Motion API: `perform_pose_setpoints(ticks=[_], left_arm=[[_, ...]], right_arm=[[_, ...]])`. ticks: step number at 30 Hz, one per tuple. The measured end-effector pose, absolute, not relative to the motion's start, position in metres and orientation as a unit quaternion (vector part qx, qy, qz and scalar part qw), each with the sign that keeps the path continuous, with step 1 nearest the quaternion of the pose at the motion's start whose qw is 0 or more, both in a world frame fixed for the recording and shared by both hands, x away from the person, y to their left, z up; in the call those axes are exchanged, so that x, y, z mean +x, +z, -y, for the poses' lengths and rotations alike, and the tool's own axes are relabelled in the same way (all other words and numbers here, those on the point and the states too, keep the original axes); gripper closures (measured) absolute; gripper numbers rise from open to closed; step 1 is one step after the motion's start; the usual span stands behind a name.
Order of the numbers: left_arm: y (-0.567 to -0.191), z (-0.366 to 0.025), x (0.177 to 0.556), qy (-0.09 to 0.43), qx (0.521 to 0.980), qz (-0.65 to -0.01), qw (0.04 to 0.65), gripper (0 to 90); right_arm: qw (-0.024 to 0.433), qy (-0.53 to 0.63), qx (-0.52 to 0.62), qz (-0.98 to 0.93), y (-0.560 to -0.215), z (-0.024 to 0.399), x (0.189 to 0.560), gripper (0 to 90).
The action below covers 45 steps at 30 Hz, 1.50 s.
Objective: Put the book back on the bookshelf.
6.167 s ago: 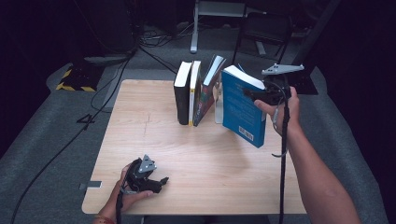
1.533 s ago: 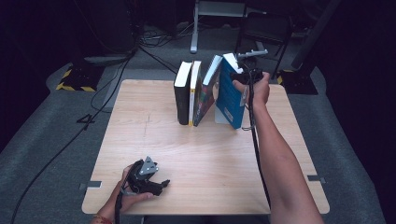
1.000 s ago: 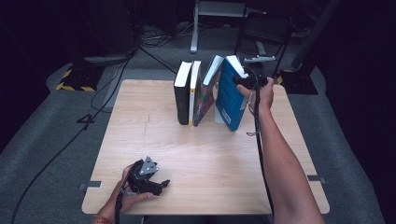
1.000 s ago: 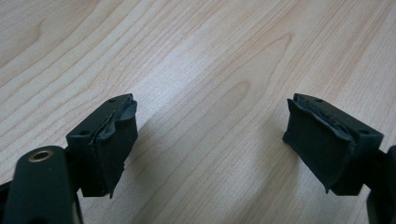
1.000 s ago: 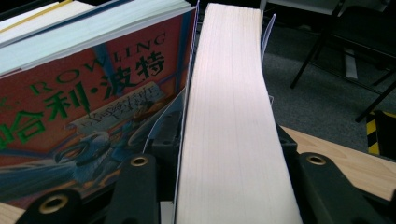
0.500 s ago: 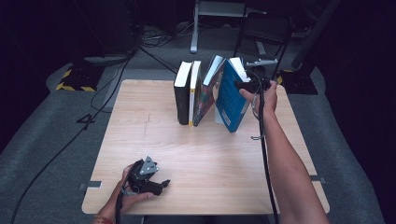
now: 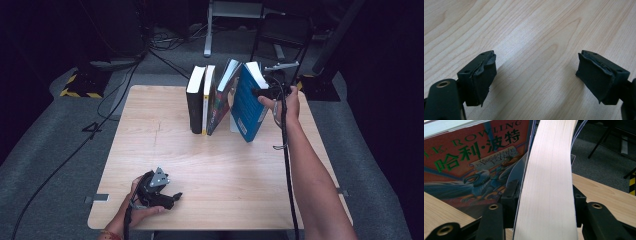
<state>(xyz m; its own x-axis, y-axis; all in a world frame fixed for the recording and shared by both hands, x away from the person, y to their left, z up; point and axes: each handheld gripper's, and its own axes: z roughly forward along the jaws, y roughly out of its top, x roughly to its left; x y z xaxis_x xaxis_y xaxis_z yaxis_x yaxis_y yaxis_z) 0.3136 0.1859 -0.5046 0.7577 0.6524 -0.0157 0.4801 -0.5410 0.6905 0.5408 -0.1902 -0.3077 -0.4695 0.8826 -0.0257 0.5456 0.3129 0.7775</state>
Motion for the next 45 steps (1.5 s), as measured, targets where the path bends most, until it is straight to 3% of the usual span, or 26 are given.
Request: perform_pose_setpoints(ticks=[24, 45], left_arm=[[-0.505, -0.185, 0.314, 0.124, 0.868, -0.327, 0.351, 15.6], [-0.505, -0.184, 0.314, 0.124, 0.868, -0.328, 0.352, 15.5]], right_arm=[[0.199, 0.343, 0.41, -0.822, -0.313, 0.206, 0.527, 37.8], [0.233, 0.324, 0.382, -0.834, -0.315, 0.216, 0.505, 26.6]])
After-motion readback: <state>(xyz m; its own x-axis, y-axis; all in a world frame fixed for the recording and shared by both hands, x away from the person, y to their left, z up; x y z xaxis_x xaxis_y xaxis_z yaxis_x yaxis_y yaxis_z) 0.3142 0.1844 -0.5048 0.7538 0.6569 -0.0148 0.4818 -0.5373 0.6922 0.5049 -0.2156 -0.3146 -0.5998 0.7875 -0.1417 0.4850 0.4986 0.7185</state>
